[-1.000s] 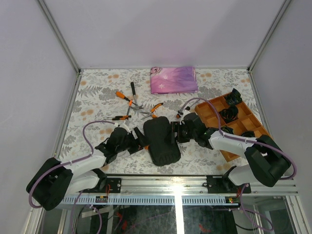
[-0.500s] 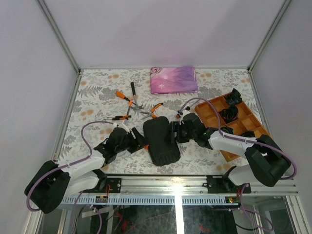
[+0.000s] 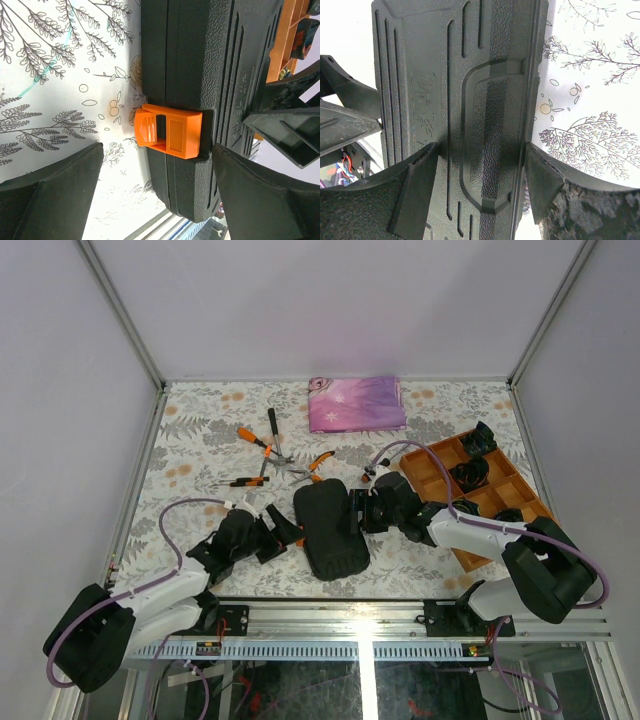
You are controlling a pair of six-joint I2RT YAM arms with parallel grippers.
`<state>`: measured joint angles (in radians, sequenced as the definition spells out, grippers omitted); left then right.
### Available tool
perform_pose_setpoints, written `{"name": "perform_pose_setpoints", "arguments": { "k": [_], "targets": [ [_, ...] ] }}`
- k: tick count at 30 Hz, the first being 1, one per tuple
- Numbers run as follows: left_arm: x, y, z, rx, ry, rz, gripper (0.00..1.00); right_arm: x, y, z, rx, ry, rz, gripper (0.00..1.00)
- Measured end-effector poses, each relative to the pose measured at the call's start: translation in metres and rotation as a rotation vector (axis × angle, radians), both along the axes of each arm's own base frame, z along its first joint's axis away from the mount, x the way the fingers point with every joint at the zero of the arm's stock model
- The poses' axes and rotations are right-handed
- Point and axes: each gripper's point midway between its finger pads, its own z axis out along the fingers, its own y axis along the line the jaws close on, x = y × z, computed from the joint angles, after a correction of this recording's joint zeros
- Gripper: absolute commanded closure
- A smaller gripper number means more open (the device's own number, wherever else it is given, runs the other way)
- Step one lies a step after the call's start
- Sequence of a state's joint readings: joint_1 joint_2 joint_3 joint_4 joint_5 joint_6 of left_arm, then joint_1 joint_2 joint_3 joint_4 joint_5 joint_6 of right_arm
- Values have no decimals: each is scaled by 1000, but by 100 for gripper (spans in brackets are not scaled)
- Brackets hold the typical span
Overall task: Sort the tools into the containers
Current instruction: Open the storage box at the center of the board.
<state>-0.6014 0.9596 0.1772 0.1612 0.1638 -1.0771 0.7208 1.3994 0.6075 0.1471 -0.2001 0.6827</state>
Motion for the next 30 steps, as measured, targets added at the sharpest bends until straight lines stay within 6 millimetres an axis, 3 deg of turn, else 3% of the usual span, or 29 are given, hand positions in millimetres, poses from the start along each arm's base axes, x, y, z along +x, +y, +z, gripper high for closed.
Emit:
{"name": "perform_pose_setpoints", "arguments": {
  "k": [19,23,27,30],
  "targets": [
    [2,-12,3,-134,-21,9,11,-1,-1,-1,6,5,-8,33],
    [3,-15,3,-142,-19,3,18,-1,0,-1,10,5,-11,33],
    [5,-16,0,-131,-7,-1,33,-1,-1,-1,12,5,-12,33],
    [9,-19,3,-121,-6,-3,39,-1,-1,-1,11,6,-14,33]
  ]
}}
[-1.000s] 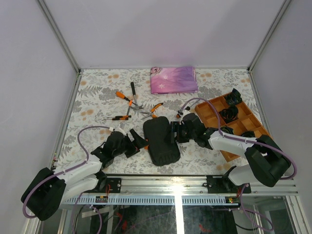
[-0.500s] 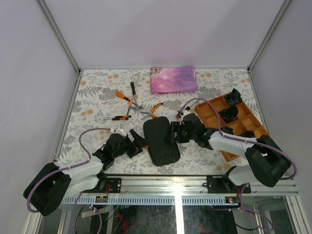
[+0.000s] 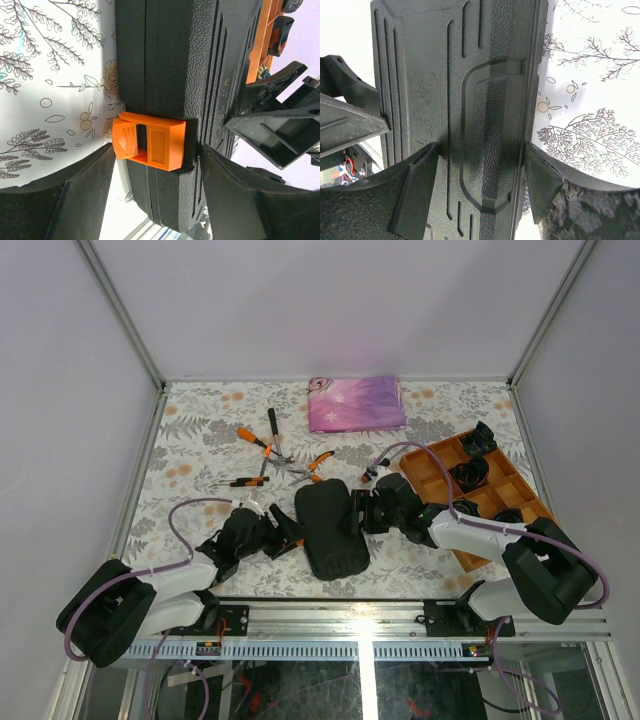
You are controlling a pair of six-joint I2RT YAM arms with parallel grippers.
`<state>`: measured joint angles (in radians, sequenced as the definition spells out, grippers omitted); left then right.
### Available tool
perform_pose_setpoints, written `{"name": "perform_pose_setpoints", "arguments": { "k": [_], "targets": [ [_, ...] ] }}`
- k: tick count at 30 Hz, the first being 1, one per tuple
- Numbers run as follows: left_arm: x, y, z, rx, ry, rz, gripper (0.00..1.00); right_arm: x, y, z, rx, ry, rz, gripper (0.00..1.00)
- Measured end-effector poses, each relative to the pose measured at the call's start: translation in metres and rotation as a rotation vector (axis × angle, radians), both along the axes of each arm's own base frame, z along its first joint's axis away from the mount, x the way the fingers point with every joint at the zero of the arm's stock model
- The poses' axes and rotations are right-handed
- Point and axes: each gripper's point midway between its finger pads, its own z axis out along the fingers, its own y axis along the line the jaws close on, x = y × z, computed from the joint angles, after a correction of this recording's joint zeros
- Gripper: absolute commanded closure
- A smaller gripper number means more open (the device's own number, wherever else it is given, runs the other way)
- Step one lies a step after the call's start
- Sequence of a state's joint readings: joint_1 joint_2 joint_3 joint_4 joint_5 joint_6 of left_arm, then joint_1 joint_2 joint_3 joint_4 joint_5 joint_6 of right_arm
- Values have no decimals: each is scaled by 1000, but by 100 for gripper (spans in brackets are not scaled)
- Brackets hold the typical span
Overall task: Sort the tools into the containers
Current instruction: Open the storage box at the center of the board.
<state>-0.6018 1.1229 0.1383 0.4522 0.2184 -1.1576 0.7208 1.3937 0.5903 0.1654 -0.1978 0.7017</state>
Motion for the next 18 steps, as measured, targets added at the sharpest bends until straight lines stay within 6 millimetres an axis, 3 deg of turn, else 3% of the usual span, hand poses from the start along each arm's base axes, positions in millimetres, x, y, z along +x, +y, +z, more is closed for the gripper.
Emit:
{"name": "perform_pose_setpoints", "arguments": {
  "k": [18],
  "targets": [
    [6,9,9,110,23,38,56,3,0,2,4,-10,-15,34]
  ]
}}
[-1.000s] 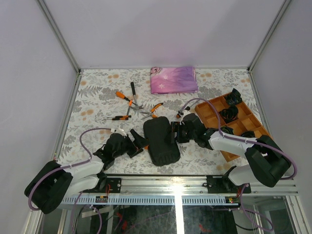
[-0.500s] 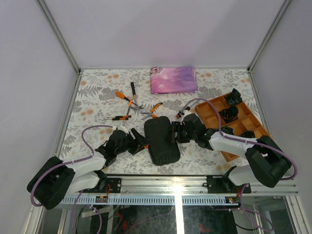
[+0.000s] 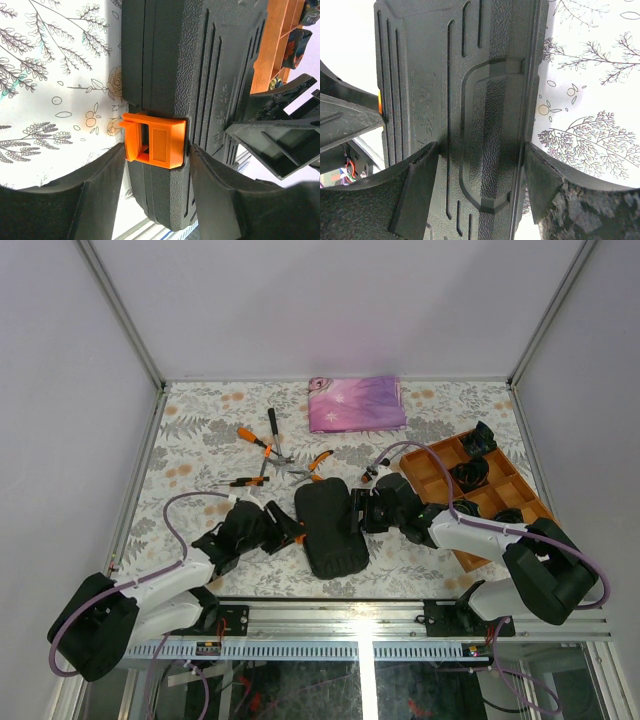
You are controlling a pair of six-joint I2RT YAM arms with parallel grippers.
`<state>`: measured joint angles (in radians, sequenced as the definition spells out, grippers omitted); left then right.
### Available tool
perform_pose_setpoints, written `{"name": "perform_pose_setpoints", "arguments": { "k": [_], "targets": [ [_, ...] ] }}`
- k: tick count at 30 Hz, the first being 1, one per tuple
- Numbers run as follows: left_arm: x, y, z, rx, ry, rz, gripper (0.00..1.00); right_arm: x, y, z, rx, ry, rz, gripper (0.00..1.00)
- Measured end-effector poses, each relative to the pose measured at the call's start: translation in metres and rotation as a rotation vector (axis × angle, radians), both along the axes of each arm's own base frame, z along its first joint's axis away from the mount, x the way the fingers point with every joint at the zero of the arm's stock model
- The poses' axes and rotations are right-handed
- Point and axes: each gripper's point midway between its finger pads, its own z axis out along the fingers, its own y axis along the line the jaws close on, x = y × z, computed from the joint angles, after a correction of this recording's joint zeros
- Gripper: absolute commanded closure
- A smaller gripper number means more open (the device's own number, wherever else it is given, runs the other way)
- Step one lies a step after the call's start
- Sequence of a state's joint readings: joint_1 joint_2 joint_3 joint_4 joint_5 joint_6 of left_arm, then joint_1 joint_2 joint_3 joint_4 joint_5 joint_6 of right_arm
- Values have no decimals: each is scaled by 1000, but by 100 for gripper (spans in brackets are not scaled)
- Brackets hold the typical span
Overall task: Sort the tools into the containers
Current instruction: Open the storage box at the center of the board.
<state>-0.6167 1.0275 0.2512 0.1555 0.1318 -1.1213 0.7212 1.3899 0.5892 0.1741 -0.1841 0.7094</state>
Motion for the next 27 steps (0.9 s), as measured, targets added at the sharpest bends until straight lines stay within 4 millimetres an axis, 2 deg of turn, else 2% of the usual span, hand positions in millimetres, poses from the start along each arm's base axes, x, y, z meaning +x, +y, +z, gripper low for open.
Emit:
{"name": "perform_pose_setpoints", "arguments": {
  "k": [10,19,23,27],
  "targets": [
    [6,2,5,18,-7,21,63,0,0,0,-1,1,0,35],
    [8,4,8,35,-9,36,63,0,0,-1,-2,3,-3,36],
    [8,8,10,44,-14,50,60,0,-1,-1,-4,5,-9,36],
    [-2,25,-15,126,42,86,56,0,-1,-1,-5,8,-12,36]
  ]
}}
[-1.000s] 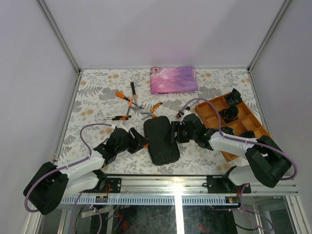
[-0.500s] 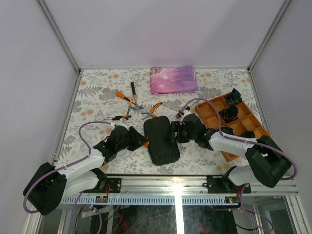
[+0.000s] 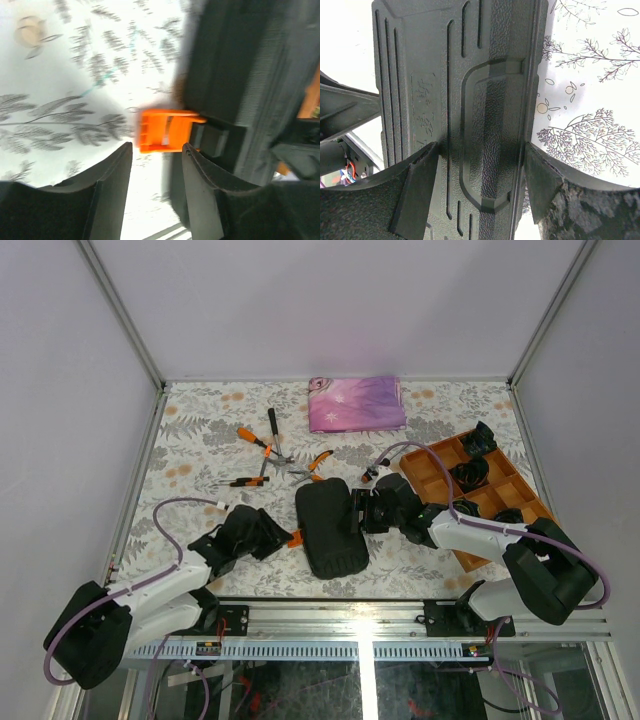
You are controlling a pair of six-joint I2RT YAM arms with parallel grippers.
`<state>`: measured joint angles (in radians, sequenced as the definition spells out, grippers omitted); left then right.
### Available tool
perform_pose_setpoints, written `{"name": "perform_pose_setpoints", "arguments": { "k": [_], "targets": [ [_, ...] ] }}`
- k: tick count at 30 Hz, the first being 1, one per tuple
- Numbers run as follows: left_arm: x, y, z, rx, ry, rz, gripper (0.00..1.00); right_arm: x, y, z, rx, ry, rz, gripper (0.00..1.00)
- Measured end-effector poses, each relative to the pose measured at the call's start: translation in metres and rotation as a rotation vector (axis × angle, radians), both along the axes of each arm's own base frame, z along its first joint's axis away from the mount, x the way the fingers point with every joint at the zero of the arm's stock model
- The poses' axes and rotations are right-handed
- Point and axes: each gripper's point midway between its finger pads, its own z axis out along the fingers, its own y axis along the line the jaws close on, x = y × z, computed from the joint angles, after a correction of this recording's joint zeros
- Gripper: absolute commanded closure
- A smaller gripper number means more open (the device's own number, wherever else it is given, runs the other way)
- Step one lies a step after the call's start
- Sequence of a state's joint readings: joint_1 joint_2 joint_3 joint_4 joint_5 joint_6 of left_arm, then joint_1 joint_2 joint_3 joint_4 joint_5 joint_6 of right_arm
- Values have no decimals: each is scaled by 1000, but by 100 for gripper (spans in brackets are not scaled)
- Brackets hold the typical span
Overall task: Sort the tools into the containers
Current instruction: Open the storage box at the center of the board.
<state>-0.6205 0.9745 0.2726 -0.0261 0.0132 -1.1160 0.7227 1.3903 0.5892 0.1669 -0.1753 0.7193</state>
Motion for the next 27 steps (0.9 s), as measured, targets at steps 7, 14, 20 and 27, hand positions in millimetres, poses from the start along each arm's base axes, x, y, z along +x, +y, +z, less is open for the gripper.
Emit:
{"name": "perform_pose_setpoints", "arguments": {
  "k": [7,14,20,27],
  "targets": [
    [-12,16,-18,57,44,25,53,0,0,0,-1,2,-2,37],
    [-12,16,-17,50,32,26,52,0,0,0,0,3,-3,37],
    [-8,13,-18,49,23,17,55,0,0,0,-1,3,-3,37],
    [0,5,-21,85,42,-16,63,-1,-2,0,-5,8,-10,37]
  ]
}}
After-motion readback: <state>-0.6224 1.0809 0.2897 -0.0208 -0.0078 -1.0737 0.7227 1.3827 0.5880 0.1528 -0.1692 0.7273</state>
